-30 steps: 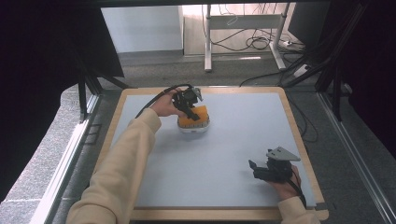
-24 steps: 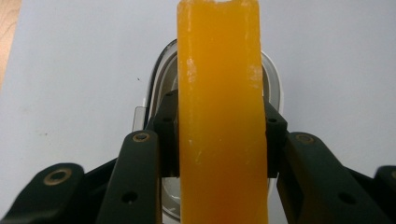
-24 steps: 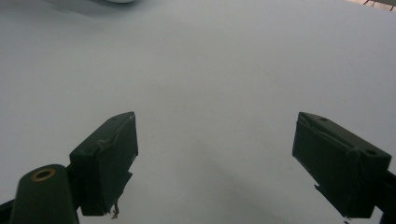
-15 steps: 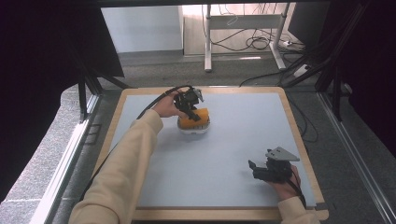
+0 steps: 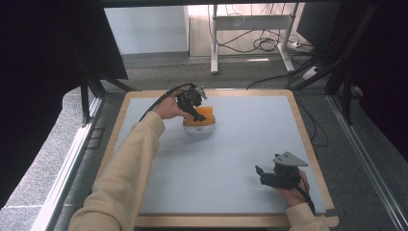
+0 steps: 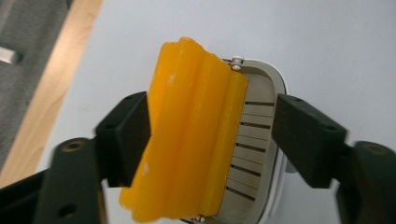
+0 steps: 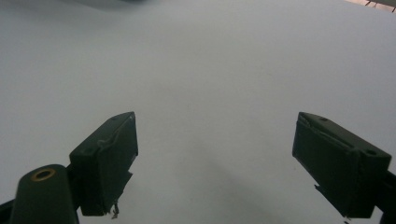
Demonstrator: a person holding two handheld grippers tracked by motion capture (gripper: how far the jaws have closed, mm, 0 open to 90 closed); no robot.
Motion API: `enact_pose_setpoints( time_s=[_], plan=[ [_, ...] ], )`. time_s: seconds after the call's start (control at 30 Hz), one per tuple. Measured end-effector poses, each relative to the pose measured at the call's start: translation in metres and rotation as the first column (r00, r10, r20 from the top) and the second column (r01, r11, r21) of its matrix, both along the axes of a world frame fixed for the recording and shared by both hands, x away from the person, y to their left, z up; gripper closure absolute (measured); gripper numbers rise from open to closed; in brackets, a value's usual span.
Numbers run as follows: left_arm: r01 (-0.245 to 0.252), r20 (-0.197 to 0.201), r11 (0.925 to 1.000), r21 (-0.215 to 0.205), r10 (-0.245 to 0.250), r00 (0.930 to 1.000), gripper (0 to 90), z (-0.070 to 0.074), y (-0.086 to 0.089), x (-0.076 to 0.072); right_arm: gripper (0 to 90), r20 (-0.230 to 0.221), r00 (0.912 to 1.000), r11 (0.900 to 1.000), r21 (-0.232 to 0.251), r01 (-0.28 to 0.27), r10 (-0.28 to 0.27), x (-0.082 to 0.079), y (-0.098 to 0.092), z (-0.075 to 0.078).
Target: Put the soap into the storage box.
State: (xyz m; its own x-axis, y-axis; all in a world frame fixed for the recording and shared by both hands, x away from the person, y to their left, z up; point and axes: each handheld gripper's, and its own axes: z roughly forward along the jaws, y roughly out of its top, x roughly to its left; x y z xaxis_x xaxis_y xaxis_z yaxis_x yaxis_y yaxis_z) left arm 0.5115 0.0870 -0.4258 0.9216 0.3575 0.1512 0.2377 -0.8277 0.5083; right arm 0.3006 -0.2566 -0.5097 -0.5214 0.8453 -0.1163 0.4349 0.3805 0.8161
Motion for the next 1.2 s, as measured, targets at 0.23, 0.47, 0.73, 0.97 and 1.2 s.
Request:
enact_pose_setpoints(
  time_s=[0.23,0.47,0.73,0.97,1.2],
  plan=[
    [-0.061,0.014,0.9948,-0.081,0.062,0.9980,23.6,0.016,0.013,-0.007,14.6,-0.003,1.0000,1.000,-0.001,0.000,0.000,0.000,0.000,0.000],
    [-0.129,-0.041,0.9794,-0.156,0.124,0.9914,25.3,0.015,0.029,-0.025,14.6,-0.003,1.0000,1.000,-0.003,0.003,-0.003,0.000,0.000,0.000],
    [-0.149,-0.026,0.9689,-0.197,0.147,0.9888,25.0,0.016,0.050,-0.066,14.6,0.002,1.0000,1.000,-0.004,0.003,-0.003,0.000,0.001,0.000],
    [-0.215,-0.029,0.9524,-0.216,0.214,0.9764,26.8,0.012,0.069,-0.105,14.6,0.002,1.0000,1.000,-0.004,0.002,-0.002,-0.001,0.001,0.001],
    [-0.291,-0.065,0.9185,-0.268,0.284,0.9566,25.9,-0.002,0.087,-0.137,14.6,0.003,1.0000,1.000,-0.005,0.004,-0.004,-0.001,0.002,0.001]
  ],
)
